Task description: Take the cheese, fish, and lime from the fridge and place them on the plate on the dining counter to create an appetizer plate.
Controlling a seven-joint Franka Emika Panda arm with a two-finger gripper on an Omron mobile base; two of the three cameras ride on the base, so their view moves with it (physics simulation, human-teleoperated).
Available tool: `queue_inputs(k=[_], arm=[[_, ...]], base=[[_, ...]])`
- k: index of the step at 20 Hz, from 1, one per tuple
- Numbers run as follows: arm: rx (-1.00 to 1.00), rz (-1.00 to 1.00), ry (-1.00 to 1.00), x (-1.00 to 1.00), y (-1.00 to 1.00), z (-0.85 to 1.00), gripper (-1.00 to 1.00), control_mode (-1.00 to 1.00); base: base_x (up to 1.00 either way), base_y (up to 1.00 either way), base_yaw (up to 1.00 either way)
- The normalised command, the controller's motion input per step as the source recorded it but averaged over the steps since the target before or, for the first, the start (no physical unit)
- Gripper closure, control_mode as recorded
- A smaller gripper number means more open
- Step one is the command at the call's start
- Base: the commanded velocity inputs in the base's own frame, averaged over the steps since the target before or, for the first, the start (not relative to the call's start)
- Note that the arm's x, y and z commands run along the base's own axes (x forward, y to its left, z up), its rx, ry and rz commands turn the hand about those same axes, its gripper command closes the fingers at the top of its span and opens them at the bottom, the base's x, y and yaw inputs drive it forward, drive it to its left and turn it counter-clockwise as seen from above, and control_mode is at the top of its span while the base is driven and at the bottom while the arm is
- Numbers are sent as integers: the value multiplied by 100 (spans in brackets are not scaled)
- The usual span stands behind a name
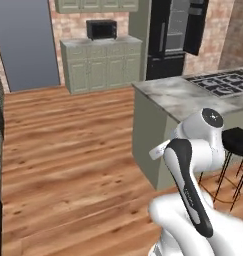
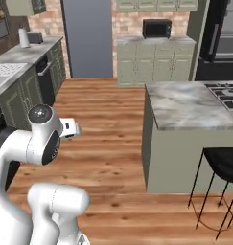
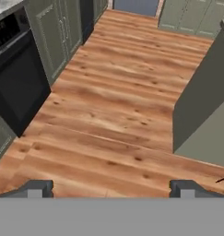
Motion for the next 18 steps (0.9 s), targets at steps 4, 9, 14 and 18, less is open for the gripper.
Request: queue_inputs(k=[4, 9, 14, 18], arm=[[0, 0, 0, 0, 0, 0, -100, 100], [0, 0, 0, 0, 0, 0, -100, 100], [0, 0, 0, 0, 0, 0, -100, 100], [0, 0, 0, 0, 0, 0, -100, 100]], base=[[100, 25, -6], [100, 30, -7], [100, 34, -8], [100, 33, -8]])
